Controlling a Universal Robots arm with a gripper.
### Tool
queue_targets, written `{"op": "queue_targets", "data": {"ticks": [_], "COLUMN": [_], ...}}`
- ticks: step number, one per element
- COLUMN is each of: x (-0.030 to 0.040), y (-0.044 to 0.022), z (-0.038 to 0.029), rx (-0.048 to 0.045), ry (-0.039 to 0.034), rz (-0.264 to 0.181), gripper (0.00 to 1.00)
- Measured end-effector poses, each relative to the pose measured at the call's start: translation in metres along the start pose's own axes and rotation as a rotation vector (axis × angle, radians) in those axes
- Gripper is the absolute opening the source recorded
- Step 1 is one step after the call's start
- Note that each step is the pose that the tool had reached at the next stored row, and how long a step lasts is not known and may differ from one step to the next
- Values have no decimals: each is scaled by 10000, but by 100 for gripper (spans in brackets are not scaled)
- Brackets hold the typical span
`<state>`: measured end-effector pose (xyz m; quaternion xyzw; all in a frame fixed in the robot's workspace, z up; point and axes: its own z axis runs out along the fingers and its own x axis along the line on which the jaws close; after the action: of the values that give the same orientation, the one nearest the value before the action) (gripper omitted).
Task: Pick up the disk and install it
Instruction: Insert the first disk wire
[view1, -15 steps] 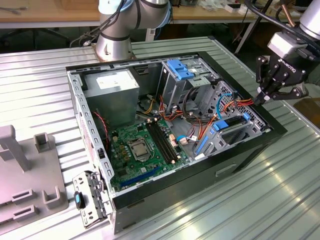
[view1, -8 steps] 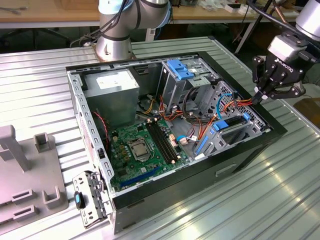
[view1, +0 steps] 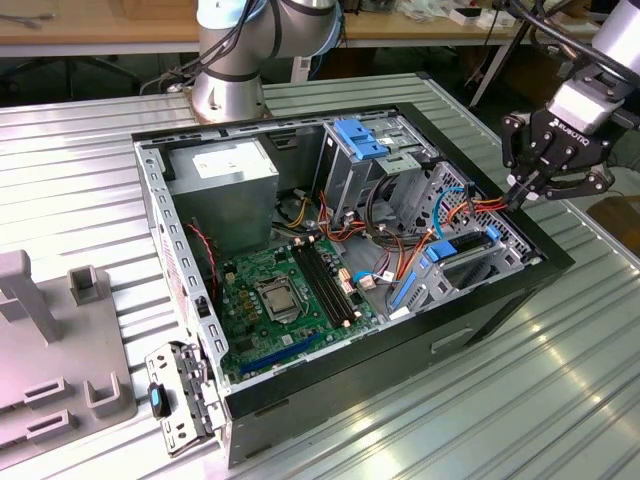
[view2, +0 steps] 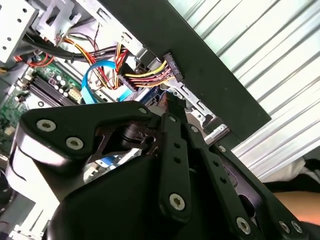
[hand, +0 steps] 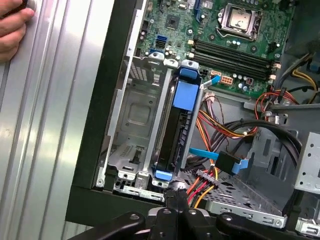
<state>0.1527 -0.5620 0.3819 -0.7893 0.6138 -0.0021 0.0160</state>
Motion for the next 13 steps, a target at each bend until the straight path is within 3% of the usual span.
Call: {"op": "queue_targets", "data": {"ticks": [3,5,6,9,10,12,13], "x": [4,5,6,9,10,13,14], "y": [-15,-22,-25,-35,-40,-53,-56], "z": [6,9,11,17,19,23,24], "rx": [-8,-11,-13,-20,-22,-27,-29], "ry": [-13,-19,-20,-20,-22,-29,-32], "rz": [-473,-682,-784,-1071,-1151,-1441,-1580], "gripper": [25,25,34,40,47,48,54]}}
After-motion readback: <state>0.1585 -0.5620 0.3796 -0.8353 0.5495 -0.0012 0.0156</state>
